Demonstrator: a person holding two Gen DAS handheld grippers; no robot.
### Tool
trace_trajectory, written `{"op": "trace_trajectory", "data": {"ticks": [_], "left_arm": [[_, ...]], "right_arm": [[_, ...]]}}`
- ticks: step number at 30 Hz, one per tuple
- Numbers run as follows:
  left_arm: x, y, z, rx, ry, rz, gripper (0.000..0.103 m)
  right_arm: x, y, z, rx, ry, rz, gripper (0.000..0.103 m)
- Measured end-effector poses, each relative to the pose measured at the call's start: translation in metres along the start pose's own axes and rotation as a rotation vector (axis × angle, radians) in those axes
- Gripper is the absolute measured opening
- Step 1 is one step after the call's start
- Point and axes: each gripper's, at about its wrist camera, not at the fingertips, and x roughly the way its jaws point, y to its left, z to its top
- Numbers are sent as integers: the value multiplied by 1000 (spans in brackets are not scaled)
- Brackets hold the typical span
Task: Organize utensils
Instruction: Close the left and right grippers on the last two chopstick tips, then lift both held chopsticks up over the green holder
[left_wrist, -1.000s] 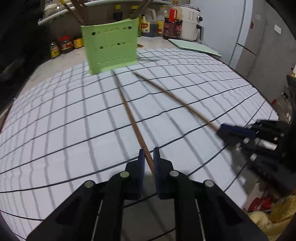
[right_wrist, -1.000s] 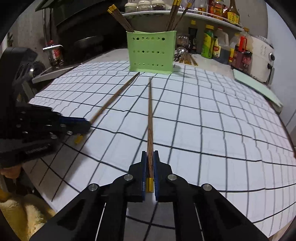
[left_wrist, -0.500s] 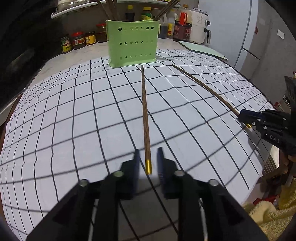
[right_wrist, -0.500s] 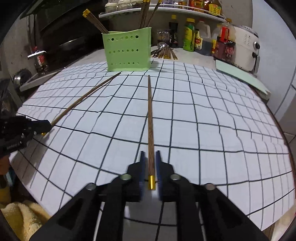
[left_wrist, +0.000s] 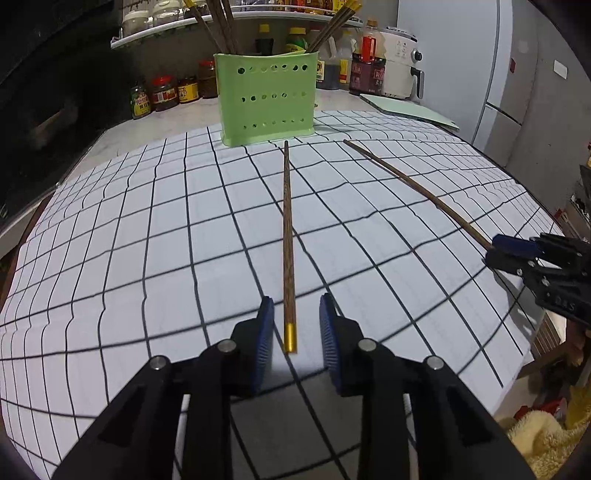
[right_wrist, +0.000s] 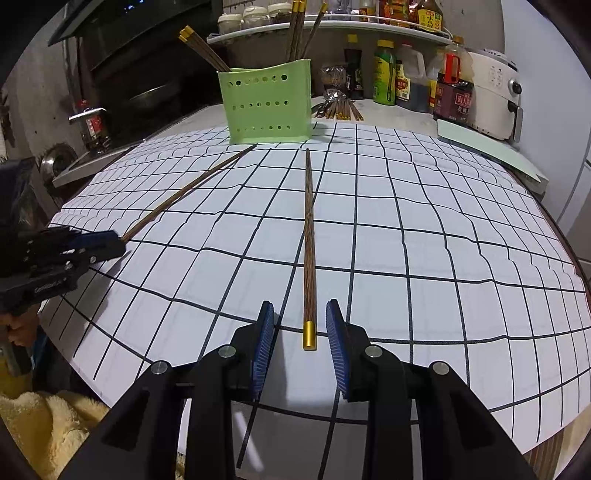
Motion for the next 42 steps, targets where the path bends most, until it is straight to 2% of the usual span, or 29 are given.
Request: {"op": "trace_trajectory", "data": {"ticks": [3,7,9,11,15,18,24,32,35,42], "left_arm": [[4,-1,4,12,-10,5,22],[7,-2,6,25,-17,26,14],[7,-2,6,26,-17,41,8],[6,0,5,22,-15,30,7],[1,3,0,19,-12,14,7],[-8,6,1,6,-32,7,7],[-57,19,20,-9,-181,10,7],[-134,32,51,-44,-431,-11,7],[-148,36,56,-45,-478,-16,7],[-157,40,57,-65,-509,-31,7]], "right_arm": [[1,0,0,1,-7,-2,32],[5,-4,4,14,-21,-10,27],[7,-4,5,10,-27,-30,18],[7,-4,5,-2,-26,-28,8],[4,1,3,-24,-19,-46,7],[-5,-4,2,16,-27,-25,7],[-49,-12,19,82,-118,5,7],[-129,-15,62,110,-345,-17,7],[-144,-18,76,112,-394,-36,7],[-162,-17,98,93,-454,-55,7]]}}
